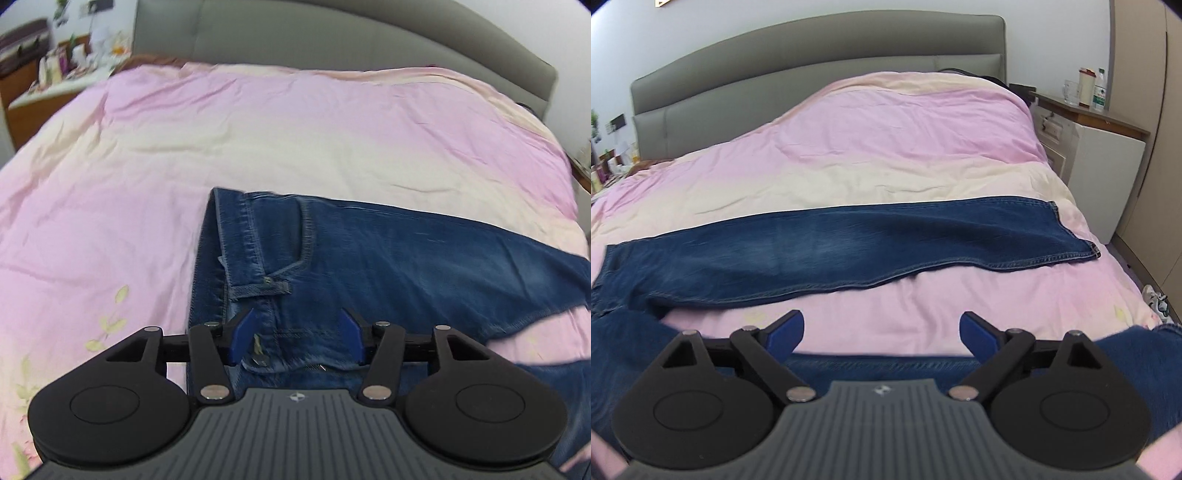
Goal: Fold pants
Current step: 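Grasp the jeans waistband with the left tool while the right tool grasps the leg hem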
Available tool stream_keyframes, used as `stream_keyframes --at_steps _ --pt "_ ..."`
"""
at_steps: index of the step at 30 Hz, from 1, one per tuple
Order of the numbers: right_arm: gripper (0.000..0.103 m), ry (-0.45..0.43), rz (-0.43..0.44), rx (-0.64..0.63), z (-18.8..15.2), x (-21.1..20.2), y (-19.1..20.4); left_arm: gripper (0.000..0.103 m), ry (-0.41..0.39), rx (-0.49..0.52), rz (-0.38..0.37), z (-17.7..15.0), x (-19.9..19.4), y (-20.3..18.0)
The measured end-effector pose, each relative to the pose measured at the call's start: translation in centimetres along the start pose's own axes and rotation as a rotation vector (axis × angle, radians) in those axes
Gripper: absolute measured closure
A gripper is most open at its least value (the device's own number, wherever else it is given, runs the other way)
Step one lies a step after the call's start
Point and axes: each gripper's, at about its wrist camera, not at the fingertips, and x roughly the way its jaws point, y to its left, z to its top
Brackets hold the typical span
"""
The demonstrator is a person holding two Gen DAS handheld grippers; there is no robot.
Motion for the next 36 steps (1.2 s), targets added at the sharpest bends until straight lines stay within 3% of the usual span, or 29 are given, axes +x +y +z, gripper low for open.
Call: stream_keyframes --at_steps 5,9,17,24,26,28,30,32,33,34,36 --pt "0.021 0.03 -0.034 0.048 2.3 6.7 -4.6 0.038 0.027 -0.131 0.025 1.3 5.6 2.8" --pt "0.026 0.035 -0.13 0.038 4.7 10.9 -8.4 0.038 -0.008 -0.212 0.027 2.6 8.3 4.1" --pt "0.026 0.017 -0.288 0.149 10.9 19.1 -19.1 0.041 0.035 -0.161 0.105 4.6 12.5 3.1" --pt "0.025 0.016 -0.322 0.236 13.9 27.1 -25.5 0.047 0.074 -0.118 0.19 5.0 14.4 1.7" --pt "0.016 0.021 -0.317 0.271 14.2 28.7 -27.2 0.047 0.085 -0.106 0.208 5.2 14.6 1.4" --pt "0.017 0.054 -0.283 0.318 14.0 30.1 -28.7 0.047 0.095 -0.103 0.221 5.3 14.9 1.3" --pt "0.032 0.082 -0.227 0.34 13.6 31.6 -29.6 0.047 0.101 -0.107 0.231 5.3 15.2 1.2" --pt "0.079 0.065 -0.153 0.343 13.5 31.9 -29.5 0.047 0.104 -0.097 0.242 5.3 15.3 1.1" --pt "0.09 0.044 -0.176 0.305 13.7 31.6 -29.0 0.047 0.105 -0.089 0.245 5.3 15.4 1.1" --pt "0.098 0.034 -0.203 0.256 14.0 31.4 -28.6 0.048 0.107 -0.083 0.247 5.3 15.4 1.0" --pt "0.102 0.004 -0.235 0.202 15.0 30.6 -28.0 0.049 0.11 -0.072 0.247 5.4 15.4 1.0"
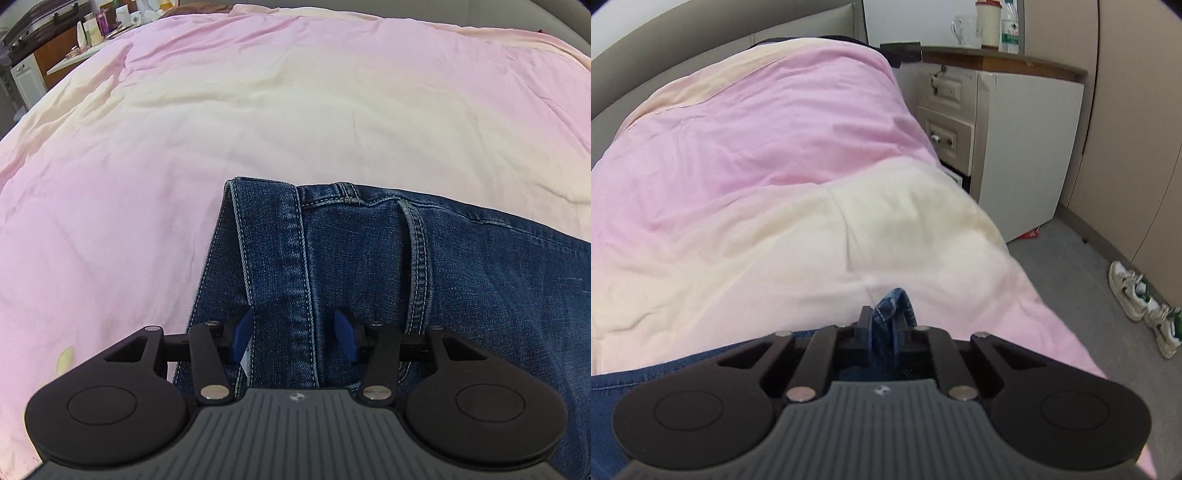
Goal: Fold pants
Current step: 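Grasp the jeans waistband with the left tool while the right tool grasps the leg hem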
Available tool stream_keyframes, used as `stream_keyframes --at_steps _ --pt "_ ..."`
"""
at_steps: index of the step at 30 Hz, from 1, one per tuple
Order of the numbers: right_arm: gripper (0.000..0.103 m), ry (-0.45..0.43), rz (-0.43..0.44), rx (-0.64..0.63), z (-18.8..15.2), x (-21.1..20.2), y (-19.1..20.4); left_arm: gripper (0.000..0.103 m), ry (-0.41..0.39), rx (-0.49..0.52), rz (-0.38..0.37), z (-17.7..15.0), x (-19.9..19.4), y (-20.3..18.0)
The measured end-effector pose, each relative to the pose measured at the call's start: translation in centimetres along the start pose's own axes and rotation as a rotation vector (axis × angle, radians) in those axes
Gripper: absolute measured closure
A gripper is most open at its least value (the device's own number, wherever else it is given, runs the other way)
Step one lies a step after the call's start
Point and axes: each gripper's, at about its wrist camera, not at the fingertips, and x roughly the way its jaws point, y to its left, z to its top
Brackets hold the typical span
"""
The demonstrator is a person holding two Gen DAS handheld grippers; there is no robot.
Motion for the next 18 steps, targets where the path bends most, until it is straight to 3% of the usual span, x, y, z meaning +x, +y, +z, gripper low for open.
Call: stream_keyframes --at_steps 4,7,9,11,14,18 --pt "0.103 -0.146 -0.102 -0.047 2.8 -1.5 1.4 0.051 -0.007 0.028 0.016 -0.2 0.1 -0.5" --pt "0.101 -0.063 -0.203 -0.092 3.3 0.9 2.7 0.05 -0.004 0.034 0.026 -0.2 0.1 -0.8" --pt "0.091 -0.024 -0.265 -0.117 3.0 1.9 3.1 0.046 0.002 0.047 0.04 0.0 0.0 -0.9" --pt "0.062 -0.033 -0.307 -0.122 2.8 1.3 3.0 0.042 -0.002 0.092 0.072 0.2 -0.5 -1.4" --pt "0.062 -0.012 -0.285 -0.107 3.0 -0.6 2.1 0.042 -0.024 0.159 0.103 0.2 -2.0 -1.7" --pt "0.061 0.006 -0.237 -0.145 2.3 -5.0 1.4 0.042 -0.057 0.234 0.055 -0.7 -5.7 -1.6"
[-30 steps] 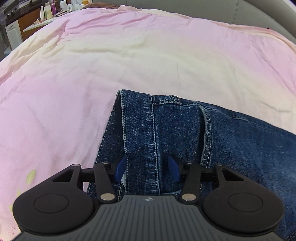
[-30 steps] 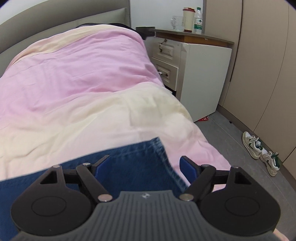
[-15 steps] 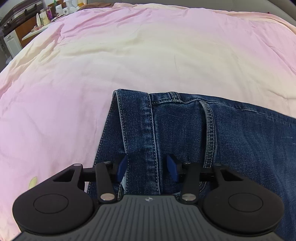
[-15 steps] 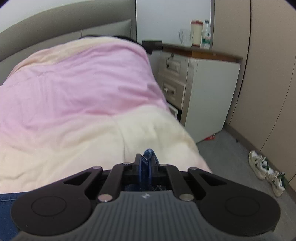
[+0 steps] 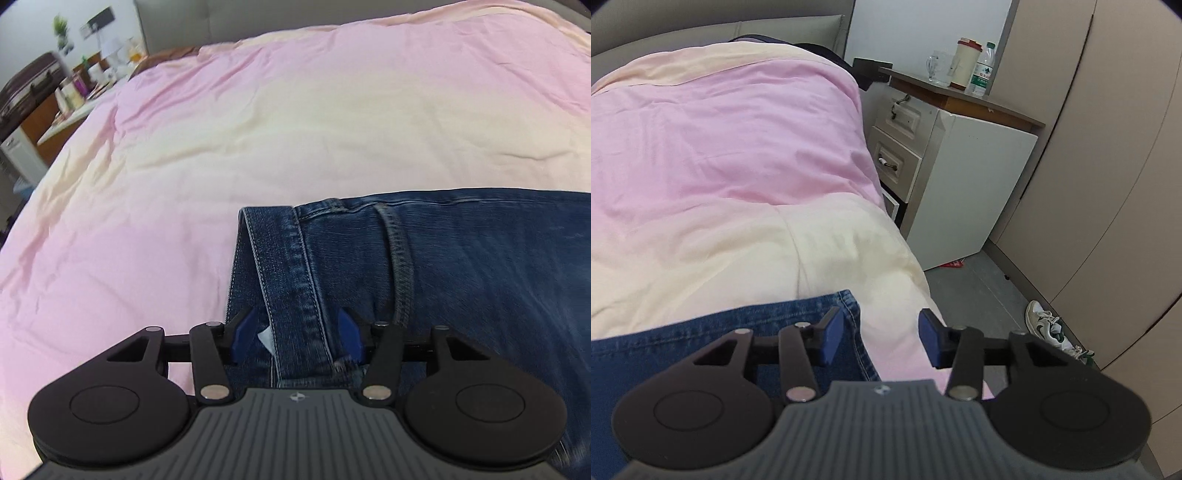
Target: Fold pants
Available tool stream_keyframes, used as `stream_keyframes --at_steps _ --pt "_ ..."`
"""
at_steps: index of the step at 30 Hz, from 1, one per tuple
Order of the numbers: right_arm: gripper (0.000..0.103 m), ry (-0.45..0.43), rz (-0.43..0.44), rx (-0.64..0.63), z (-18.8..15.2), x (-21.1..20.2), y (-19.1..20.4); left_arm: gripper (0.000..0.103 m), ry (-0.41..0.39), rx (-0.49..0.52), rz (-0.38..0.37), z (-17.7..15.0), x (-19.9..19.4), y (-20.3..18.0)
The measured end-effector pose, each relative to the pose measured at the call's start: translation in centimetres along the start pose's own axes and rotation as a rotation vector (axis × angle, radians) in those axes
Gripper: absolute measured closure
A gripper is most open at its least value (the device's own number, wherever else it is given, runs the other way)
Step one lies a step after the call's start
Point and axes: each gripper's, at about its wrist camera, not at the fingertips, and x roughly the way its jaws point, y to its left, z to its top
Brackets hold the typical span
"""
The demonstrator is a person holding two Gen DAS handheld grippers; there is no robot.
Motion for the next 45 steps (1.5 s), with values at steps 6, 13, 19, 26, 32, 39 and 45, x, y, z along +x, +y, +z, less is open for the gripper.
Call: stream_keyframes --at_steps 6,13,19,26,32,39,45 --pt "0.06 0.043 0.089 0.0 -3.0 -7.5 -2.6 0.042 -0.041 0.16 -0.104 -2.0 -6.5 -0.5" --pt "0.053 0.08 0.177 -0.079 -8.7 -17.1 -4.1 0.042 0.065 0.389 -0.243 -7.2 -11.1 -1.0" --pt "0.049 0.126 0.256 -0.151 -15.0 -24.4 -4.4 0.04 0.17 0.575 -0.271 -13.3 -12.1 -2.4" --pt "0.044 0.177 0.312 -0.24 -22.9 -30.4 -4.5 0.039 0.188 0.904 -0.339 -18.3 -14.3 -7.4" --pt "0.043 0.219 0.287 -0.283 -28.1 -33.1 -6.1 0.039 0.255 1.142 -0.338 -21.6 -13.3 -12.5" --pt "0.035 0.206 0.213 -0.495 -31.2 -34.1 -7.8 0.039 0.345 1.174 -0.268 -23.9 -10.0 -16.6" --pt "0.035 0.184 0.09 -0.819 -34.5 -32.0 -8.0 0.033 0.332 1.261 -0.058 -27.7 -8.3 -19.3"
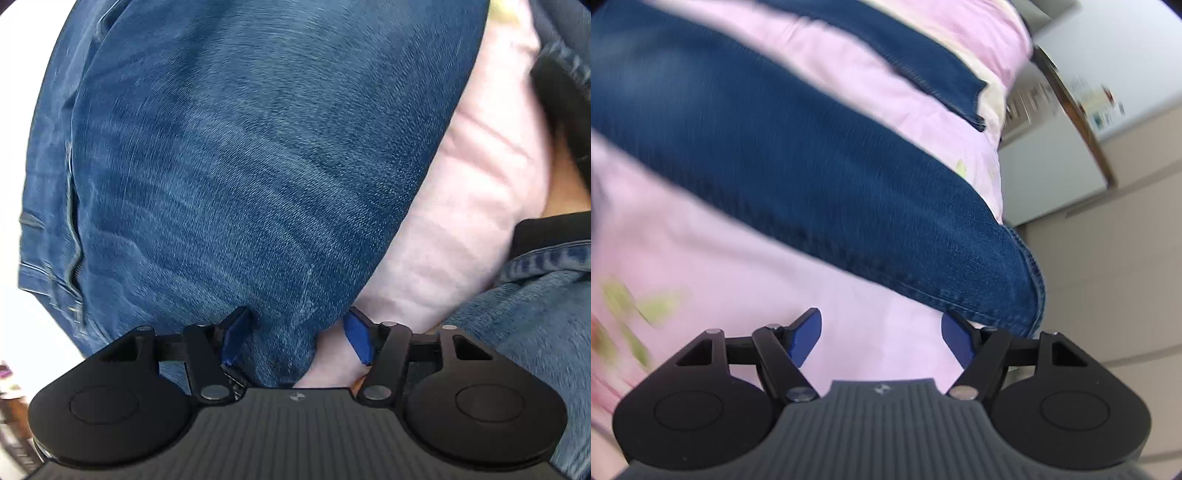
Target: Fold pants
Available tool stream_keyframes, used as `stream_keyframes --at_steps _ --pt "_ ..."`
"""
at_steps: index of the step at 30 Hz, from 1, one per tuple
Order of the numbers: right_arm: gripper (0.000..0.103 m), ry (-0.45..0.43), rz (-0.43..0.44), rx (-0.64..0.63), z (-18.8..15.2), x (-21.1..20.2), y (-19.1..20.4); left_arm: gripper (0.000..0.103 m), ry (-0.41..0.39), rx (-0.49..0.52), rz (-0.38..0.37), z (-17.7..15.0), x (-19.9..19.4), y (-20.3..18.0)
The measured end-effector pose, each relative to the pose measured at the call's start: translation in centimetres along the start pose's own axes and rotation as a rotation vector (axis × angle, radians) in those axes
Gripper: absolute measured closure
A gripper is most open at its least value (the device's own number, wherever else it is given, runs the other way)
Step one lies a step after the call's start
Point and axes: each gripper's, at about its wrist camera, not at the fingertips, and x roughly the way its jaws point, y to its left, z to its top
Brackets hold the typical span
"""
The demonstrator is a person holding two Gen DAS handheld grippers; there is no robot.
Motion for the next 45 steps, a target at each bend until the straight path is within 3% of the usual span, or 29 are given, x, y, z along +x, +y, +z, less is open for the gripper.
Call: stream_keyframes --at_steps 1,2,5,7,11,13,15,17,20,24,28,35,41,45 --pt "0.036 0.003 -0.02 -0.027 -0.3 0.6 0.2 0.04 0.008 0.0 0.023 0.1 0.1 -0.5" --pt "0.036 0.004 -0.045 -0.052 -0.6 1.2 0.2 0.055 0.011 0.0 0.039 0.0 0.1 -0.9" --pt "0.036 -0.009 -0.148 -0.118 -1.6 3.0 0.2 0.086 -0.025 -0.045 0.091 -1.1 -0.6 -1.4" --pt "0.036 -0.027 -0.209 -0.162 -2.2 3.8 0.1 0.091 -0.085 -0.15 0.08 -2.3 -2.0 -0.5" --pt "0.036 -0.088 -0.262 -0.315 -3.1 4.8 0.9 0.094 -0.203 -0.365 0.039 -5.5 -5.2 2.7" --pt "0.039 -0.107 -0.294 -0.346 -3.4 5.4 0.8 0.094 -0.242 -0.42 0.052 -6.0 -7.0 4.1" --pt "0.058 -0.101 -0.357 -0.359 -3.5 6.2 0.3 0.094 -0.268 -0.45 0.077 -6.4 -8.3 4.8" --pt "0.095 -0.047 -0.39 -0.386 -3.7 7.4 0.0 0.094 -0.281 -0.469 0.096 -6.6 -9.2 5.4" --pt "0.1 -0.053 -0.404 -0.409 -4.1 6.8 0.3 0.094 -0.309 -0.506 0.101 -7.3 -10.0 6.0" --pt "0.1 -0.113 -0.445 -0.254 -2.9 4.1 -2.3 0.094 -0.34 -0.539 0.13 -7.1 -11.4 6.9" --pt "0.101 -0.164 -0.494 -0.121 0.4 1.3 -6.0 0.094 -0.384 -0.581 0.152 -8.1 -12.7 8.1" --pt "0.101 -0.2 -0.545 0.052 9.8 -1.3 -12.4 0.094 -0.439 -0.608 0.19 -8.3 -14.8 12.4" --pt "0.102 -0.122 -0.565 0.004 18.9 1.7 -15.0 0.094 -0.395 -0.587 0.228 -5.3 -13.9 18.9" --pt "0.102 -0.062 -0.551 -0.051 25.0 5.8 -15.2 0.094 -0.345 -0.593 0.219 -2.0 -10.8 24.2"
